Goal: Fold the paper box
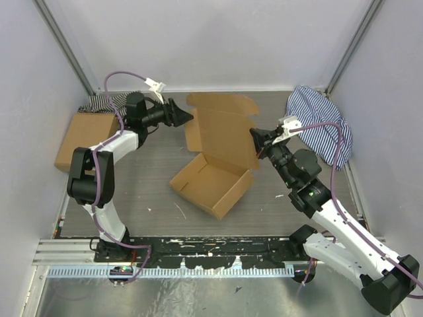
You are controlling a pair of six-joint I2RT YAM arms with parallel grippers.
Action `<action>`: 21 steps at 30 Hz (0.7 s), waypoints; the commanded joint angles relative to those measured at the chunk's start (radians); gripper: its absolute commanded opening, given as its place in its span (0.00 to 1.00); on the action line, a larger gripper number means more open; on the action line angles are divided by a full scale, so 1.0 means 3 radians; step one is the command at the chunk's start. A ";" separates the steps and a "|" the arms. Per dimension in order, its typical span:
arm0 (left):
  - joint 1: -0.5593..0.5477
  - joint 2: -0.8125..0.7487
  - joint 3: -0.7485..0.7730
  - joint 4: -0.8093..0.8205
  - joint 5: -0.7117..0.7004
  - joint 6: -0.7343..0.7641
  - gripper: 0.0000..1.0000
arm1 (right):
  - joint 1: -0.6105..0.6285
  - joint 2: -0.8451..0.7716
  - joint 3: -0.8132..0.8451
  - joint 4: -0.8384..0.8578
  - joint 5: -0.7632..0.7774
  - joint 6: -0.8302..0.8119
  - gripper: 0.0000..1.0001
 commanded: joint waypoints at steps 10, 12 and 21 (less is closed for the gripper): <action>-0.0110 -0.0146 0.0184 -0.0628 -0.0242 0.0511 0.20 | 0.0001 0.0080 0.0191 -0.0028 -0.0035 0.0041 0.01; -0.0127 -0.0209 0.0224 -0.0794 -0.0373 0.0572 0.01 | 0.0000 0.0136 0.0253 -0.0104 -0.0023 0.0039 0.01; -0.0313 -0.0881 0.0114 -0.1360 -0.1405 0.1032 0.00 | -0.0002 0.0660 0.0976 -0.1078 0.0236 0.0239 0.46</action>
